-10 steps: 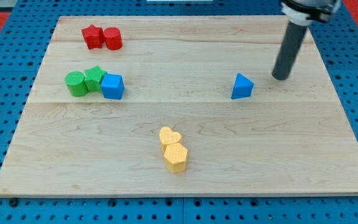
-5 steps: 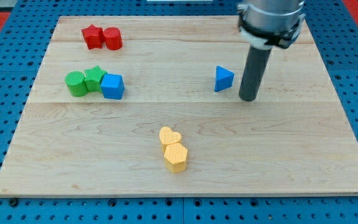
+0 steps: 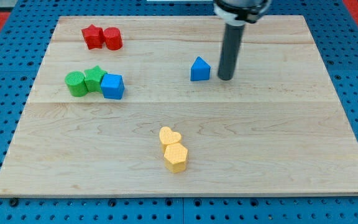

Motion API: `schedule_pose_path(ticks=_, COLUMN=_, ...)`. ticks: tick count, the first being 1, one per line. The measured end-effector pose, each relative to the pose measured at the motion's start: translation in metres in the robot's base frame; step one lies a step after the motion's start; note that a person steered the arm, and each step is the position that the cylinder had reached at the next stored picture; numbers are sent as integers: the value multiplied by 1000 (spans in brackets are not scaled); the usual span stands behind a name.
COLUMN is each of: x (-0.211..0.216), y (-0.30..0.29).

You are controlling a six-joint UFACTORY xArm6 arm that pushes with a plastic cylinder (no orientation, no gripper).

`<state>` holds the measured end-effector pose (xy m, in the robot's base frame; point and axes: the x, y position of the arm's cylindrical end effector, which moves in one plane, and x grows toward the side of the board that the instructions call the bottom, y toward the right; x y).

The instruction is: Slide the blue triangle closer to the blue cube

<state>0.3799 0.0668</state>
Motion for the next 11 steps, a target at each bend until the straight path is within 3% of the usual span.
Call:
schedule_pose_path(ticks=2, x=0, y=-81)
schedule_pose_path(ticks=3, x=0, y=-87)
schedule_pose_path(ticks=5, x=0, y=14)
schedule_pose_path(ticks=6, x=-34, y=-11)
schedule_pose_path(ticks=7, x=-40, y=-116)
schedule_pose_path(ticks=8, x=-20, y=-202)
schedule_pose_path(ticks=10, x=-49, y=-209)
schedule_pose_path(ticks=11, x=-49, y=-273)
